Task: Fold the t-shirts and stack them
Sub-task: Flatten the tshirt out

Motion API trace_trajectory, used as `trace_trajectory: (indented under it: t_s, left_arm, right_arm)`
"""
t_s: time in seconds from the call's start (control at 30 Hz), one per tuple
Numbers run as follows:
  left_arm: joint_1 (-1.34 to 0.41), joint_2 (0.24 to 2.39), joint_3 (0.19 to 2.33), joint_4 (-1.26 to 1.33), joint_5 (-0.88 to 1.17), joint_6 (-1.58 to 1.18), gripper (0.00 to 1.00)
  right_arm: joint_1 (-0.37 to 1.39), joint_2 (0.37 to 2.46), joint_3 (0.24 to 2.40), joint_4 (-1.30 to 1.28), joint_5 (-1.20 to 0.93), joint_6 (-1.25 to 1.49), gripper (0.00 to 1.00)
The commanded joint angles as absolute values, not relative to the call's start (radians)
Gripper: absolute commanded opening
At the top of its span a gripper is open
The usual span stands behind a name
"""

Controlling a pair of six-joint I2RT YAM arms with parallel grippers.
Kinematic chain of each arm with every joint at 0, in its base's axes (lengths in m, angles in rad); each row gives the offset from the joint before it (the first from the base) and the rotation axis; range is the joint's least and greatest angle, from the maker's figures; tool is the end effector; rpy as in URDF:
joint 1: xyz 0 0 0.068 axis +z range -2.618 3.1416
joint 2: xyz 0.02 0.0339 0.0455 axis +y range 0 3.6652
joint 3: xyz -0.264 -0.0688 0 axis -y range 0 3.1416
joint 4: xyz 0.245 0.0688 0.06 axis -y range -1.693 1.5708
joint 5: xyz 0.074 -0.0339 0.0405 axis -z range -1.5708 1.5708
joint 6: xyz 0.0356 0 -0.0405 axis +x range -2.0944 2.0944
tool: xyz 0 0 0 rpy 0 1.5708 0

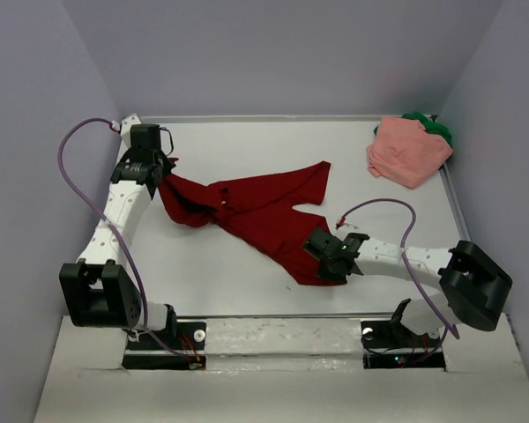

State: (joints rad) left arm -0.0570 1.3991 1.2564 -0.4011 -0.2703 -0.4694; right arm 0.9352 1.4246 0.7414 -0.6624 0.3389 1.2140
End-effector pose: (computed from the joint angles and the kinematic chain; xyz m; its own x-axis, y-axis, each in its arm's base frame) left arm 0.3186 -0.0087 0.3421 -0.3823 -0.4148 -0.8257 -0.3882 0.8830 -0.2639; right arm 0.1481 0.1808 0.1617 -0.8720 0.3066 -0.3816 0.2925 0.9514 0.0961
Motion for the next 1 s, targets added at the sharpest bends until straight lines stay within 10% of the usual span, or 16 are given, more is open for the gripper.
trace_trajectory:
  t_s: [0.0, 0.4, 0.53, 0.6, 0.73, 0.9, 0.97]
  left_arm:
    - [-0.054, 1.313, 1.194, -0.38, -0.296, -0.474, 0.0]
    - [-0.069, 1.175, 1.039, -0.336, -0.253, -0.514, 0.0]
    - [-0.071, 1.17, 1.028, -0.35, -0.327, -0.518, 0.0]
    - [-0.071, 1.175, 1.043, -0.373, -0.34, -0.528, 0.0]
    - [-0.071, 1.164, 1.058, -0.376, -0.367, -0.546, 0.37]
    - [-0.072, 1.177, 1.104, -0.413, -0.423, -0.531, 0.99]
    - [-0.075, 1.18, 1.124, -0.414, -0.445, -0.505, 0.99]
  right_arm:
    - [0.931, 1.344, 0.715, -0.823, 0.438, 1.336, 0.0]
    - [0.931, 1.35, 0.958, -1.001, 0.653, 1.18, 0.0]
    - [0.931, 1.399, 1.191, -0.842, 0.554, 0.75, 0.6]
    - [0.896, 1.408, 1.245, -0.802, 0.473, 0.661, 0.73]
    - [0.801, 1.486, 1.298, -0.726, 0.243, 0.572, 0.81]
    - [0.74, 1.594, 1.315, -0.701, 0.23, 0.535, 0.57]
    - [0.681, 1.611, 1.318, -0.675, 0.203, 0.528, 0.42]
